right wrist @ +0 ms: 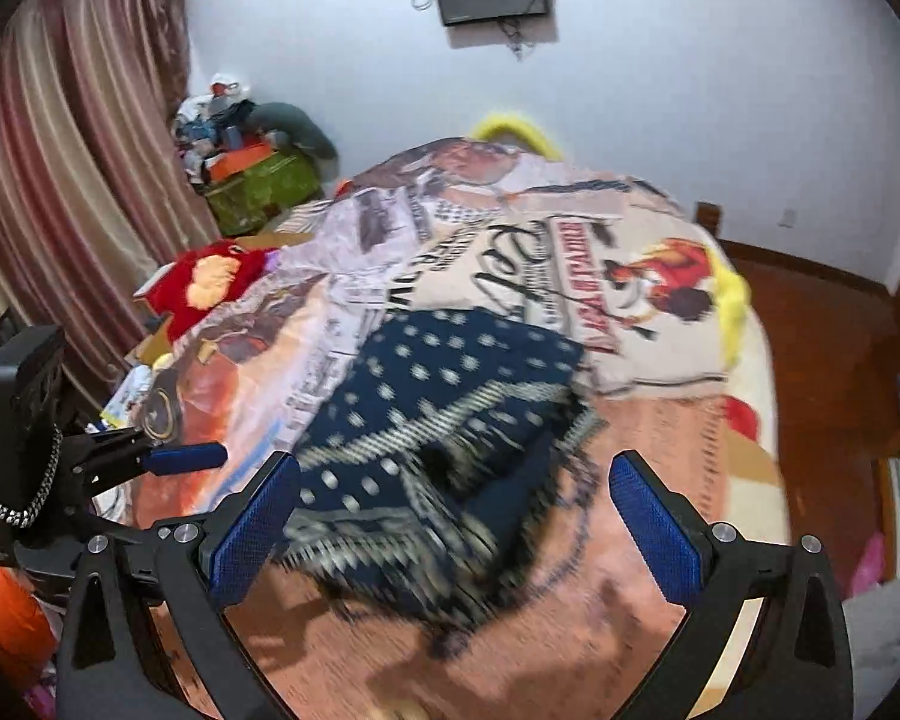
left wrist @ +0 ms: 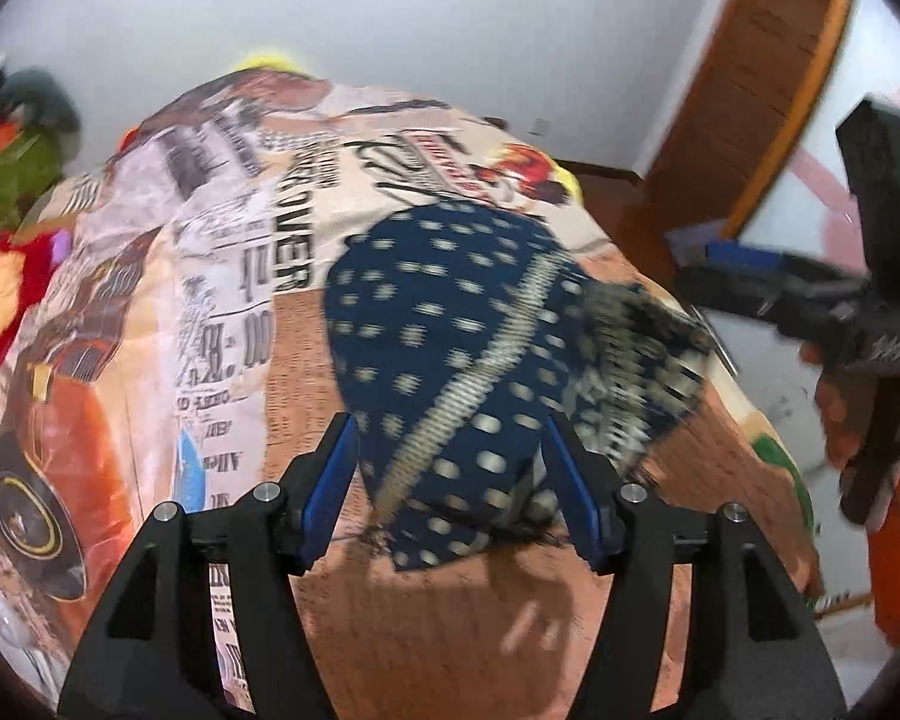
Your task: Fold large clothes
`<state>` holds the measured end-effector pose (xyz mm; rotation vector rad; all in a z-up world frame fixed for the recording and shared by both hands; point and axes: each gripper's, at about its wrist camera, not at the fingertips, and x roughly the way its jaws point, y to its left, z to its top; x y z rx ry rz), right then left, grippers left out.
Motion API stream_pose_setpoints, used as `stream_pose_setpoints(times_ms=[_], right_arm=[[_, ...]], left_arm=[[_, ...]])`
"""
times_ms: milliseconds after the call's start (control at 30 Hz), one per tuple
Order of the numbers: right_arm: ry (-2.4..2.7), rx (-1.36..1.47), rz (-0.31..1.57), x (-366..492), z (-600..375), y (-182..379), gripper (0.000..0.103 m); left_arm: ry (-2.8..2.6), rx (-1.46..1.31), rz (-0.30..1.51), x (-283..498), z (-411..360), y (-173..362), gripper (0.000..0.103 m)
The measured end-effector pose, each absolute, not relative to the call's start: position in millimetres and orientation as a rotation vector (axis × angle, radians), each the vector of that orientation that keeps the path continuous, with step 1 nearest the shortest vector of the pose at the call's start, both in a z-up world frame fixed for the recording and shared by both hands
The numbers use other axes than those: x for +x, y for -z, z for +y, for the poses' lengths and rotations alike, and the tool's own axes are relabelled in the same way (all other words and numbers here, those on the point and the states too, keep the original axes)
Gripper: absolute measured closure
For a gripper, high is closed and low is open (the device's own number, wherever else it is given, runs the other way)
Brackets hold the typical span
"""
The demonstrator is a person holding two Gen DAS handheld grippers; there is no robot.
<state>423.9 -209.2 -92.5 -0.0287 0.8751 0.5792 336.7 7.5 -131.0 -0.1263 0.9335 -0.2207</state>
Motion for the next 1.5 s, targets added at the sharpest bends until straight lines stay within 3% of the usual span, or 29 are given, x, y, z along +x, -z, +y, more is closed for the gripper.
stream_pose_setpoints(times_ms=[233,333,500,933,1133,1300,1500], right_arm=[[-0.445,0.001,1.104,471,-200,168,0.000],[-0.391,-0.025,1.131,471,-220,187,0.000],[-0.384,-0.033,1.169,454,-253,206,0.000],[-0.451,-0.009,1.033,443,-251,155,0.000],[-0.500,0.038,1.003,464,-231,146,0.000],[-0.510,0.105,1.131,494,-221,183,0.000],[-0.561,0.285,1.320,518,-227,236,0.000]], left_arm=[[0.250,-0.175,1.050,366,4,180,0.039],[0.259,-0.126,1.040,362,-5,190,0.031],[0.272,-0.052,1.024,350,-12,196,0.028],[0.196,0.034,0.891,356,6,151,0.028],[0.205,-0.093,0.943,394,28,156,0.024],[0.231,-0.316,1.118,429,48,198,0.023],[0.319,-0.524,1.174,446,62,232,0.005]])
